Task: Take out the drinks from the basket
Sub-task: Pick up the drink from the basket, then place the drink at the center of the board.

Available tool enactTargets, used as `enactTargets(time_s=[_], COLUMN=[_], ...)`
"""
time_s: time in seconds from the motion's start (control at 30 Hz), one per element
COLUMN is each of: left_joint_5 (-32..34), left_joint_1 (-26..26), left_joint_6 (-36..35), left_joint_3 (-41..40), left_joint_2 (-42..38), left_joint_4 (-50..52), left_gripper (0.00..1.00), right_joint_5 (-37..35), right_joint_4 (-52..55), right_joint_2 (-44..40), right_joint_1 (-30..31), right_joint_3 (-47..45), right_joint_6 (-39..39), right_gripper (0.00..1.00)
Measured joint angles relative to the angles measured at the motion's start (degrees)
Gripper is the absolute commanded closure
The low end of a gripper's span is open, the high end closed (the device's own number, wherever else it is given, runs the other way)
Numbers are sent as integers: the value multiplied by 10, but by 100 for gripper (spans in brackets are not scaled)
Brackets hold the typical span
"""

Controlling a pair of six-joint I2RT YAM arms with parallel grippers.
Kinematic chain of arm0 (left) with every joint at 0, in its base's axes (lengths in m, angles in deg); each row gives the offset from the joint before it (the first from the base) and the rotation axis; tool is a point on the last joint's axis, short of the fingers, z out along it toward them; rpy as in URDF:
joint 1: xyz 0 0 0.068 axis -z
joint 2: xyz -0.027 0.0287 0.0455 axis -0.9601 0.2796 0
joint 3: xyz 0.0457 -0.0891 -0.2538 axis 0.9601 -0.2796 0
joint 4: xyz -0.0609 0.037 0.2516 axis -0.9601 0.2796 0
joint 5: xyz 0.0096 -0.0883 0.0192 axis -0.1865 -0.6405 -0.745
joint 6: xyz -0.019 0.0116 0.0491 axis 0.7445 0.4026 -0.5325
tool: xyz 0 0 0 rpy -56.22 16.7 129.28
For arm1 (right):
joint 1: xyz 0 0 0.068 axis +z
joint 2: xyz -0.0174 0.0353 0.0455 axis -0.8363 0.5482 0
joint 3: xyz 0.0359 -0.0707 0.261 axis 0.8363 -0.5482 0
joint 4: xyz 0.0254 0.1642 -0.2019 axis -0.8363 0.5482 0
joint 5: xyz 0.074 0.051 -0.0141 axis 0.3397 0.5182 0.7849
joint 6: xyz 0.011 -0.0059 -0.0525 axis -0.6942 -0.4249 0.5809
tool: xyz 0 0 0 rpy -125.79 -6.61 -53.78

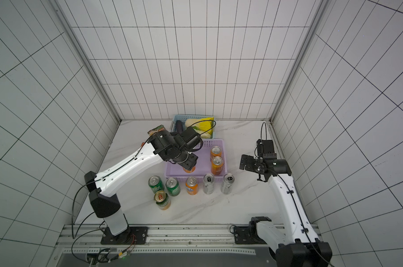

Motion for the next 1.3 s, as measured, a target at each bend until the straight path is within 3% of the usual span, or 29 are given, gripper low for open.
enactTargets(time_s=[0.6,0.93,1.3], left_joint_5=[-2,1,3], left_joint_1=[99,139,146], left_joint_6=[72,109,127], left_joint_3=[-197,-300,-405], left_joint_2=[-177,-194,-194], left_joint_4=[-1,-56,-149], left_gripper=[49,49,50], right_joint_5=[0,0,-2], right_joint_4=[0,0,0], right_joint_2=[0,0,0], right_joint_1=[0,0,0], right_joint_3=[0,0,0], right_joint_6=[2,2,2], right_gripper=[1,1,0])
